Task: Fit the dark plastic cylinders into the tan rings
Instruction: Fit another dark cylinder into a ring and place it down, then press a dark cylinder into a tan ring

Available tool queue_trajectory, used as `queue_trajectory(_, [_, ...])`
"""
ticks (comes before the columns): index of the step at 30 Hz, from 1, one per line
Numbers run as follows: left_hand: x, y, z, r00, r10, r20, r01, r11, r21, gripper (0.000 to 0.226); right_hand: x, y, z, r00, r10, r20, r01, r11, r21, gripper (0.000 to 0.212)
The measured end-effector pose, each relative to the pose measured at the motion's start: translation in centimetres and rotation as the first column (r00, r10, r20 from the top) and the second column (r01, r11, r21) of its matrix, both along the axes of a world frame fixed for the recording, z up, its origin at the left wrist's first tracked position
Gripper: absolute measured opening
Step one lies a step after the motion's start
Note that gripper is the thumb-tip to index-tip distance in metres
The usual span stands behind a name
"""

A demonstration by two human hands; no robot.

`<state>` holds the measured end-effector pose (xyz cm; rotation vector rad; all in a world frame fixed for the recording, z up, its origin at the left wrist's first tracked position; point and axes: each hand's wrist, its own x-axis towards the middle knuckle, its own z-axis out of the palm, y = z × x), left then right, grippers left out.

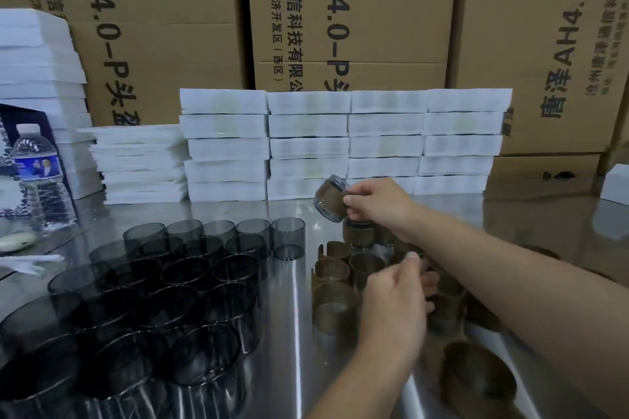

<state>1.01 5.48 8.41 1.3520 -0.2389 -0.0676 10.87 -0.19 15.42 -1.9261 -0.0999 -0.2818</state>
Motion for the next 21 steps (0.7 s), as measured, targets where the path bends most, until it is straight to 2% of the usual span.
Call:
queue_trajectory(3, [-0.4,0.6,0.0,0.995,0.029,0.093,-0.034,0.997,0.063,0.031,1.8,1.5,-0.8,0.992,-0.02,-0.128,0.033,0.994,0.1,0.009])
queue_trajectory(7, [-0.1,1.2,-0.3,0.991,0.111,0.077,-0.118,0.988,0.102,0.046,2.8,2.0,-1.7,0.977,-0.054,-0.208,0.073,0.994,0.084,0.012])
queue_trajectory(9, [-0.3,1.2,-0.3,0.99,0.101,0.094,-0.113,0.985,0.134,0.041,3.1,1.7,-2.0,0.976,-0.065,-0.208,0.063,0.998,-0.017,0.018])
queue_trajectory(11, [-0.4,1.1,-0.2,0.993,0.082,0.089,-0.094,0.985,0.145,0.037,3.2,1.5,-2.2,0.98,-0.084,-0.182,0.051,0.982,-0.183,0.024])
queue_trajectory(15, [-0.3,1.3,0.1,0.997,0.075,-0.027,-0.073,0.995,0.073,0.046,3.6,1.2,-2.5,0.989,-0.118,-0.09,0.056,0.86,-0.507,0.029])
queue_trajectory(21, [-0.1,1.6,0.1,0.978,0.088,-0.19,-0.099,0.994,-0.051,0.032,3.6,2.1,-3.0,0.994,-0.106,-0.009,0.067,0.692,-0.719,0.032])
